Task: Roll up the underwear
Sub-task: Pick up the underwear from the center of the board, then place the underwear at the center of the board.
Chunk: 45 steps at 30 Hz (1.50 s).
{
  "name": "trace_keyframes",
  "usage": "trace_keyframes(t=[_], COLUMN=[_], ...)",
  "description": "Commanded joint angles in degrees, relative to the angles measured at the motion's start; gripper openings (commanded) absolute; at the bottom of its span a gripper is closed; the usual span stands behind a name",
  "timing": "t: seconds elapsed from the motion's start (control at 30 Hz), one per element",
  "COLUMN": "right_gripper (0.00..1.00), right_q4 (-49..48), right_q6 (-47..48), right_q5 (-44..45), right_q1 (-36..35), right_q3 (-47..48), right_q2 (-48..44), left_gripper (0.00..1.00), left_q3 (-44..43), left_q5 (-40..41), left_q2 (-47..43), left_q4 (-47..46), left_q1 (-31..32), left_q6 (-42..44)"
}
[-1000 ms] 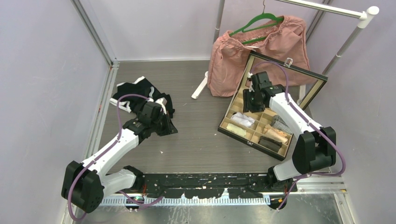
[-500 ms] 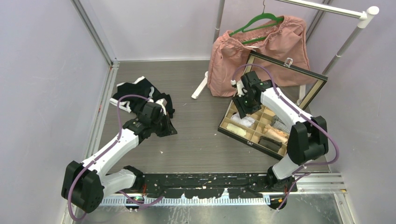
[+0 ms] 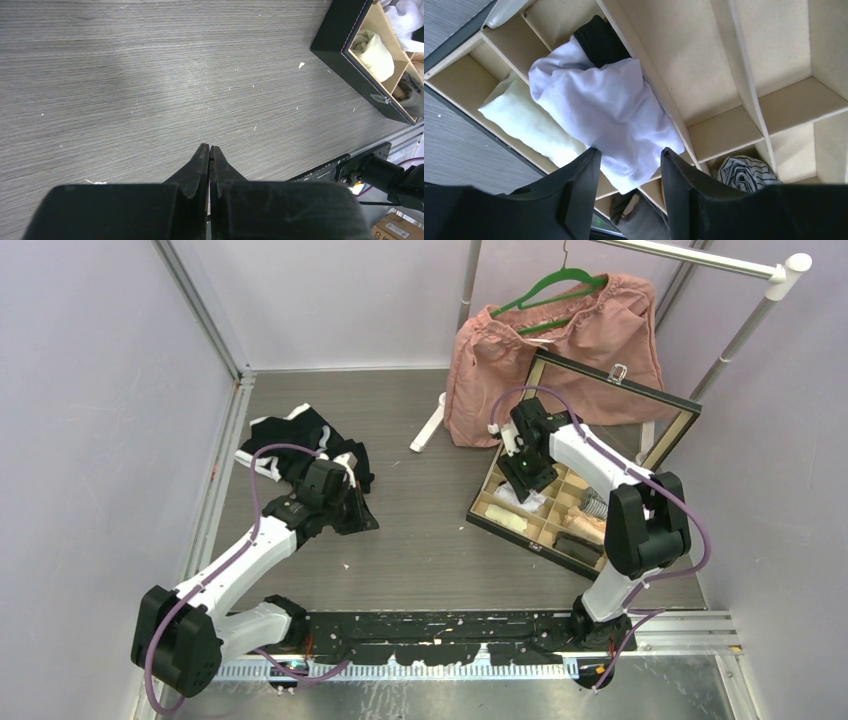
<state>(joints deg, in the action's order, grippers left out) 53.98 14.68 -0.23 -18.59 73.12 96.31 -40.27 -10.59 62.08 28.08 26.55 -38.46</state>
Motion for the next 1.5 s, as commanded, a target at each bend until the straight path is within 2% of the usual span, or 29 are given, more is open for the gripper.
trace_keyframes(t=[0.0, 0.23, 0.43, 0.57, 0.8, 0.93, 1.23, 1.47], right_gripper=[0.52, 0.47, 0.14, 0.01, 0.01, 0.01, 0.01, 0.01], right_q4=[-0.47, -2.57, -2.49, -3.67, -8.88, -12.38, -23.81, -25.85], right_q6=[-0.05, -2.32, -5.5, -7.95, -17.44, -23.29, -40.51, -42.66], right_q5=[-1.0, -2.54, -3.58, -4.89, -10.37, -10.04, -3.47, 3.79], right_q1=[-0.16, -0.14, -0.14, -0.15, -1.06, -6.73, -20.4, -29.48], right_q3=[-0.62, -2.92, -2.08, -2.64, -4.05, -5.93, -3.04, 7.07], right_q2=[1.82, 3.77, 4.13, 0.07, -10.99, -12.67, -3.62, 10.3], left_gripper=[0.01, 0.01, 0.01, 0.01, 0.01, 0.01, 0.01, 0.01], left_q3=[-2.3, -1.92, -1.92, -1.85, -1.84, -1.52, -0.71, 0.84], left_q5=[-0.92, -0.57, -0.42, -0.23, 0.13, 0.56, 2.46, 7.27], left_q2=[-1.69, -2.38, -2.66, -2.95, -3.23, -3.71, -5.95, -11.0], left_q4=[0.29, 0.63, 0.84, 0.88, 0.84, 0.69, 2.4, 6.14], left_q1=[-0.18, -0.18, -0.21, -0.18, -0.23, -0.19, -0.18, -0.27], left_q6=[1.02, 0.91, 0.93, 0.8, 0.36, -0.19, -0.78, -1.85])
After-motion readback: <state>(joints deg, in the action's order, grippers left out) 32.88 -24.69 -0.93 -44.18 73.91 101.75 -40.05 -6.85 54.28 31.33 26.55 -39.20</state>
